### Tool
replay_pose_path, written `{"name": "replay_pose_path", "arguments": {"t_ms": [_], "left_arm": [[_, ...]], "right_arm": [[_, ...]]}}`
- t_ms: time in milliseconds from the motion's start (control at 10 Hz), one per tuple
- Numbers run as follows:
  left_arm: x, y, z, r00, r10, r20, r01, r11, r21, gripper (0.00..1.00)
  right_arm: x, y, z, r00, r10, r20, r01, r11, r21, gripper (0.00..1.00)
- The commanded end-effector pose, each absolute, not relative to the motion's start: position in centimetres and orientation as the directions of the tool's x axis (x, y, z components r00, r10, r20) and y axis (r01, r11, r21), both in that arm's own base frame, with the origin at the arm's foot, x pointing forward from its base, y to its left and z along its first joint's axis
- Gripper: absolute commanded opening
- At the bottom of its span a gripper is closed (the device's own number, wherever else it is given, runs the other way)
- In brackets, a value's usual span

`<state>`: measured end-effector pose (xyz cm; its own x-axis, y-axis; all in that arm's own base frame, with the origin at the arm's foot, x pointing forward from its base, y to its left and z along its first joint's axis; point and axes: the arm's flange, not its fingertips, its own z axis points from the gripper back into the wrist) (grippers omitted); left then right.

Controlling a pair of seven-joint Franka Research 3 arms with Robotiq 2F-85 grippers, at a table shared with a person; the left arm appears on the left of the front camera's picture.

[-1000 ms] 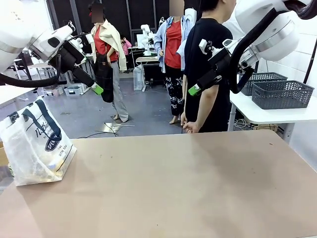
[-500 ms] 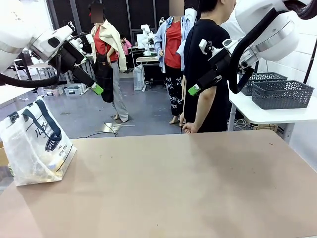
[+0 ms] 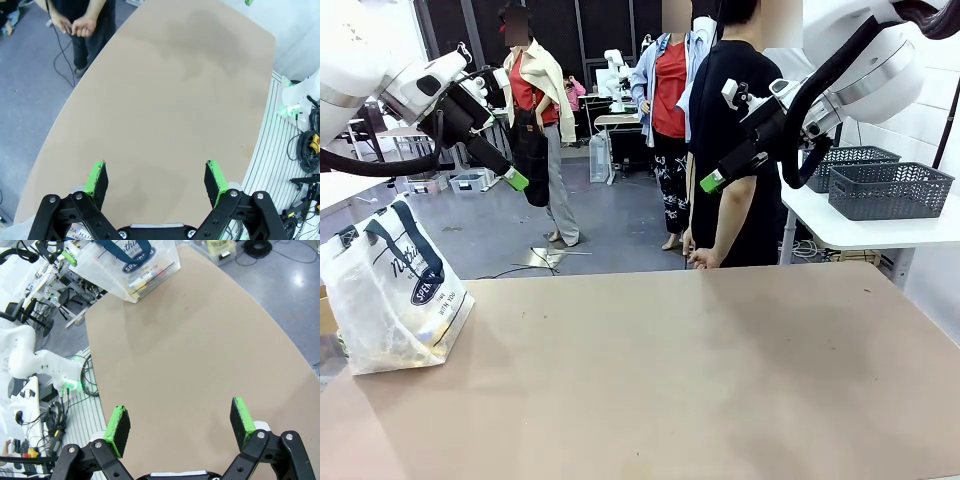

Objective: Transfer purchased items from the store into the shopping bag.
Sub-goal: Move the Reusable shopping bag to the right side of the table.

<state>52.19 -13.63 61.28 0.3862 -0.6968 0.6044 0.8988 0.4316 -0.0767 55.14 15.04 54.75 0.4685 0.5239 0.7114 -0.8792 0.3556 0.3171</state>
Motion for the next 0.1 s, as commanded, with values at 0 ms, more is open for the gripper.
{"name": "replay_pose_path", "arguments": {"t_ms": [0], "left_arm": [[51.99,-13.6,61.41,0.403,-0.701,0.588,0.892,0.444,-0.082,1.0]], "right_arm": [[55.32,15.13,54.81,0.474,0.513,0.716,-0.877,0.352,0.328,1.0]]}}
